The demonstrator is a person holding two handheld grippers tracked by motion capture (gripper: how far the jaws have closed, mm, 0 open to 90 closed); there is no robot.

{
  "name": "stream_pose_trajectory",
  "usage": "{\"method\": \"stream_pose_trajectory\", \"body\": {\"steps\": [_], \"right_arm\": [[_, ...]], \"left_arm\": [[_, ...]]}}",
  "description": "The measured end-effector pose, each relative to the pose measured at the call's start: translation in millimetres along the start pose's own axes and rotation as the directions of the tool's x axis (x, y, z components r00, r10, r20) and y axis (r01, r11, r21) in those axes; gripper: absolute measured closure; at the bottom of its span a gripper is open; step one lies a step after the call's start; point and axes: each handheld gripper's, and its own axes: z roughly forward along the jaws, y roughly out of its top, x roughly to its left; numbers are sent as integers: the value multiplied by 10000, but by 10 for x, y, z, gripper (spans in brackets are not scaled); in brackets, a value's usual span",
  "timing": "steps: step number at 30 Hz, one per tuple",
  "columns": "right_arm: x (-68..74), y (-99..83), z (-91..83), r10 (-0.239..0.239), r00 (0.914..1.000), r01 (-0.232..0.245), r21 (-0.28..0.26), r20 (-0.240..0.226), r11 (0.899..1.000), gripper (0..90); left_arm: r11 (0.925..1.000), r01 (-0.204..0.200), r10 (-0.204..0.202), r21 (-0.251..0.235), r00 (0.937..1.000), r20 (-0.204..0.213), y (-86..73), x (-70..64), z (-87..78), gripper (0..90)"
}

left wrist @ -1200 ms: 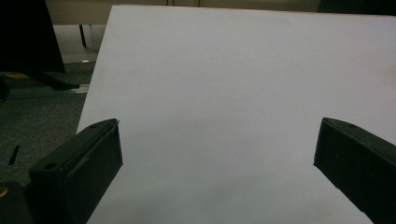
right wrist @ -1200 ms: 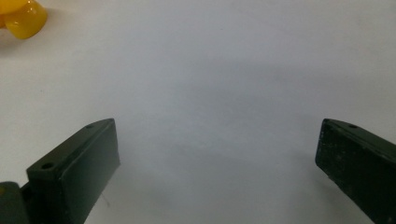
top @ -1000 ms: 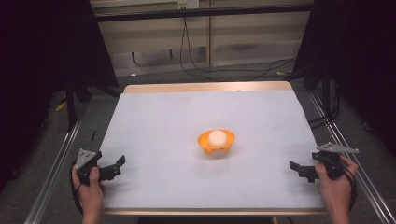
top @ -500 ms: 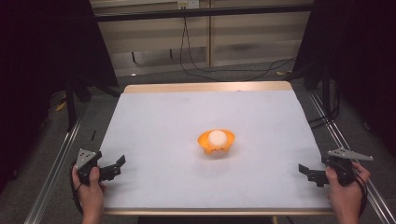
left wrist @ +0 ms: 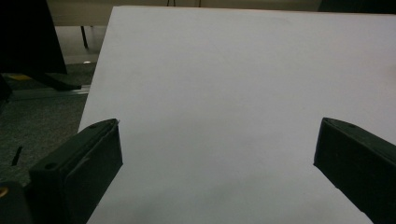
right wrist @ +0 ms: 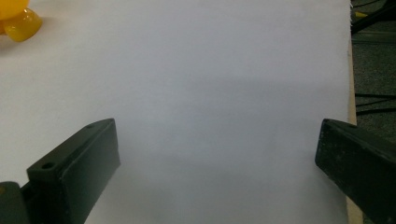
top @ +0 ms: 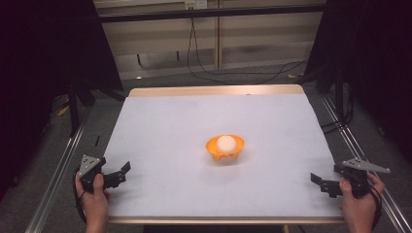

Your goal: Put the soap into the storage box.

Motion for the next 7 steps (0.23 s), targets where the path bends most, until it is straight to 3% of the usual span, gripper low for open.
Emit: {"method": "stream_pose_trajectory", "body": {"steps": [7], "right_arm": [[36,-17,-27,-229,9993,238,-295,292,9993,9]], "left_arm": [[9999,-111,112,89,9999,-100,3,2,1,9]]}}
